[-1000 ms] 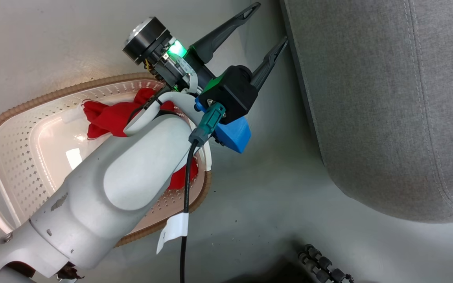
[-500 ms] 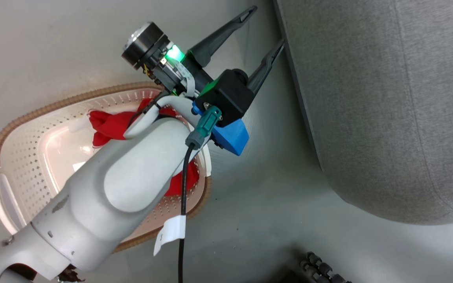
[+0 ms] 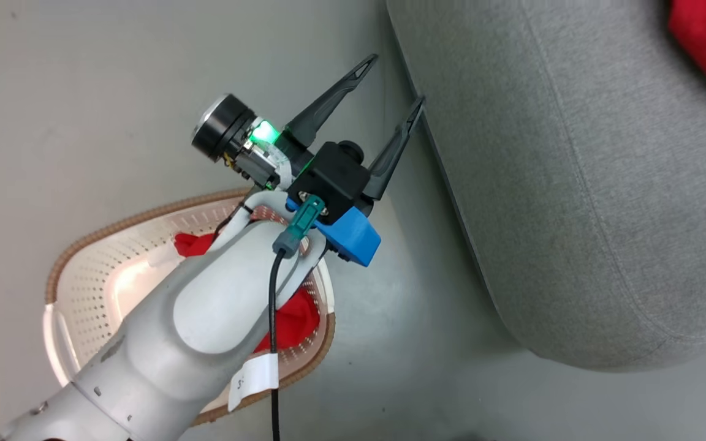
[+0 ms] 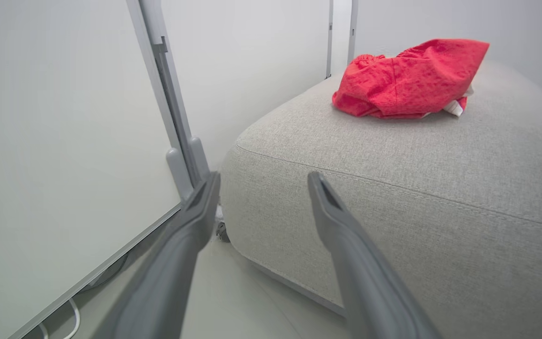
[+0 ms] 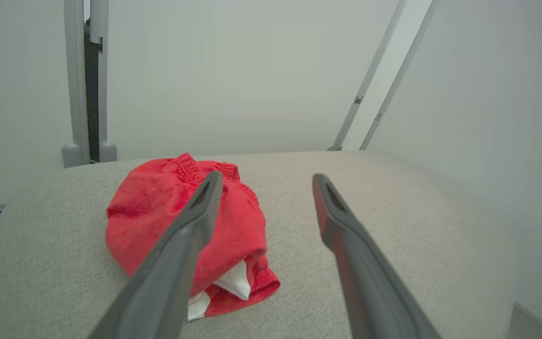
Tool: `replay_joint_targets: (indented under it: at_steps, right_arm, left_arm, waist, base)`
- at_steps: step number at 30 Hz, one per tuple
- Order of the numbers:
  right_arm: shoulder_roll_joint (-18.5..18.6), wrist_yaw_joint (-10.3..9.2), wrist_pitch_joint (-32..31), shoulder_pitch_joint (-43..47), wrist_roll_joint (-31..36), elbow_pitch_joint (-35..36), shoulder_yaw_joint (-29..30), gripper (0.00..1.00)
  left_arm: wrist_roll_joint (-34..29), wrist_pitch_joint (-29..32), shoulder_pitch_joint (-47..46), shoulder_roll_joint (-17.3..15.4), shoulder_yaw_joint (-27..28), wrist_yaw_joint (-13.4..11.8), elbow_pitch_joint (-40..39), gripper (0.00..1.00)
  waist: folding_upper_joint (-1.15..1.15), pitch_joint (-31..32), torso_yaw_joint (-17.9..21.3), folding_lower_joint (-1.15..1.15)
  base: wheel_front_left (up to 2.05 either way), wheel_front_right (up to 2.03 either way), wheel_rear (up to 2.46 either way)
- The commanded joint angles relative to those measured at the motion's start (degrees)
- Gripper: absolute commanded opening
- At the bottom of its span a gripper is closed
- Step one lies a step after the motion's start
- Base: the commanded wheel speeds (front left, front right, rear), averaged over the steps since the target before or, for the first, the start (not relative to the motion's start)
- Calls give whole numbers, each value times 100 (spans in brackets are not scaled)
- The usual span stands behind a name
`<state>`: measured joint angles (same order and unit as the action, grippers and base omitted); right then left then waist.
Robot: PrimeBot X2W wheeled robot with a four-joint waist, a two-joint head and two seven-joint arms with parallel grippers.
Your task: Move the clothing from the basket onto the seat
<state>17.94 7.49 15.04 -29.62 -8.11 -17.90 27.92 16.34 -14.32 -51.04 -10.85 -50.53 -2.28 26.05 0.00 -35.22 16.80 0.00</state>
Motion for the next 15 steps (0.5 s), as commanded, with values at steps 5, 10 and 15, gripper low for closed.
replay_joint_targets:
  at_steps: [5, 10, 15]
  right_arm:
    - [-69, 1, 21, 286, 29, 591, -374, 100]
    - [-50, 1, 21, 409, -16, 943, -989, 100]
    - [-85, 1, 21, 469, -32, 1146, -1674, 100]
  left_arm:
    - [141, -87, 345, 53, 267, -184, -115, 100]
    - [125, -91, 725, 10, 720, -359, -527, 100]
    - [79, -89, 1167, -39, 1269, -469, -835, 100]
  waist:
    - [0, 718, -319, 0]
    - [0, 1098, -669, 0]
    - [0, 1431, -1007, 0]
  base:
    - [0, 0, 0]
    - [0, 0, 0]
    - [0, 0, 0]
